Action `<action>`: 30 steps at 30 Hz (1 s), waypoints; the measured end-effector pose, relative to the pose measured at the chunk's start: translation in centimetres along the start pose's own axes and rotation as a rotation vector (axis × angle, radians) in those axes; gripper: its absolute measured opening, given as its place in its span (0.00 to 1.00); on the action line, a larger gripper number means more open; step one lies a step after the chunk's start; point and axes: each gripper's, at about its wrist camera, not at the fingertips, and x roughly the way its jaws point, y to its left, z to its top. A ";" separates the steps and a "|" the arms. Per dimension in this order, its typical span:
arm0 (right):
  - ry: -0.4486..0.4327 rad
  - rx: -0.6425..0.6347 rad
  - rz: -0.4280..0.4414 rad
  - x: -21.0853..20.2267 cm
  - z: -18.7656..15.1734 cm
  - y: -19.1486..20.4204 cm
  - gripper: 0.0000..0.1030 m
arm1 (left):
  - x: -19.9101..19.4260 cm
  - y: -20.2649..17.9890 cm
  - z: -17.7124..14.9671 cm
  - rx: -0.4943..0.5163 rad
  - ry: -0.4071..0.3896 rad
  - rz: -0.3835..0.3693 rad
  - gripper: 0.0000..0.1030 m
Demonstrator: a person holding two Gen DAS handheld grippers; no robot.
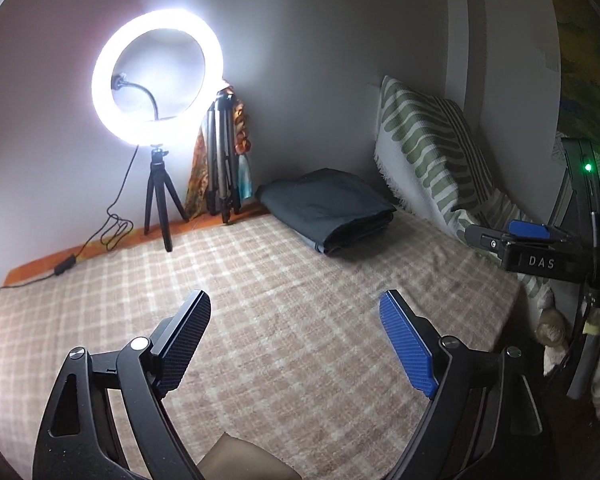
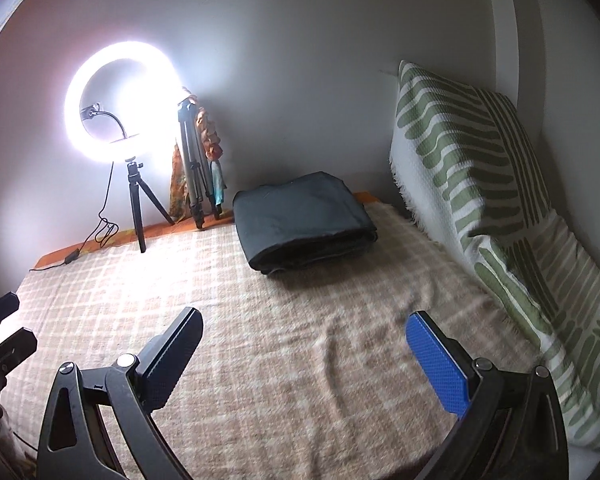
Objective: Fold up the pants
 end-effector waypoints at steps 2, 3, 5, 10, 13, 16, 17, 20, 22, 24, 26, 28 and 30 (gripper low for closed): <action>-0.005 -0.012 -0.012 -0.2 -0.2 0.2 1.00 | -0.2 -0.1 -0.1 0.001 -0.001 0.009 0.84; -0.006 -0.015 -0.015 -0.3 -0.3 0.3 1.00 | -0.3 -0.1 -0.1 0.001 -0.003 0.013 0.85; -0.007 -0.012 -0.014 -0.4 -0.3 0.2 1.00 | -0.5 -0.1 -0.1 -0.001 -0.009 0.018 0.89; -0.016 0.001 -0.017 -0.7 -0.3 0.2 1.00 | -1.1 0.0 -0.1 -0.006 -0.035 0.030 0.98; -0.019 0.001 -0.019 -0.8 -0.3 0.2 1.00 | -1.1 -0.1 -0.1 -0.001 -0.033 0.036 0.99; -0.026 0.002 -0.025 -1.0 -0.2 0.2 1.00 | -1.1 -0.1 -0.1 0.008 -0.029 0.038 0.99; -0.027 0.002 -0.025 -1.0 -0.1 0.2 1.00 | -1.1 -0.1 -0.1 0.008 -0.029 0.036 0.99; -0.029 0.003 -0.025 -1.1 0.0 0.2 1.00 | -1.1 -0.2 -0.1 0.009 -0.027 0.032 0.99; -0.028 0.002 -0.025 -1.1 -0.1 0.2 1.00 | -1.1 -0.1 -0.1 0.007 -0.025 0.030 0.99; -0.029 0.000 -0.024 -1.2 0.0 0.3 1.00 | -1.1 -0.1 0.0 0.007 -0.026 0.030 0.99; -0.028 0.001 -0.022 -1.2 0.0 0.3 1.00 | -1.1 -0.1 0.0 0.004 -0.026 0.028 0.99; -0.028 0.003 -0.019 -1.2 0.1 0.4 1.00 | -1.1 -0.1 0.0 -0.001 -0.027 0.026 0.99; -0.027 0.003 -0.016 -1.2 0.2 0.4 1.00 | -1.1 -0.1 0.0 0.002 -0.027 0.024 0.99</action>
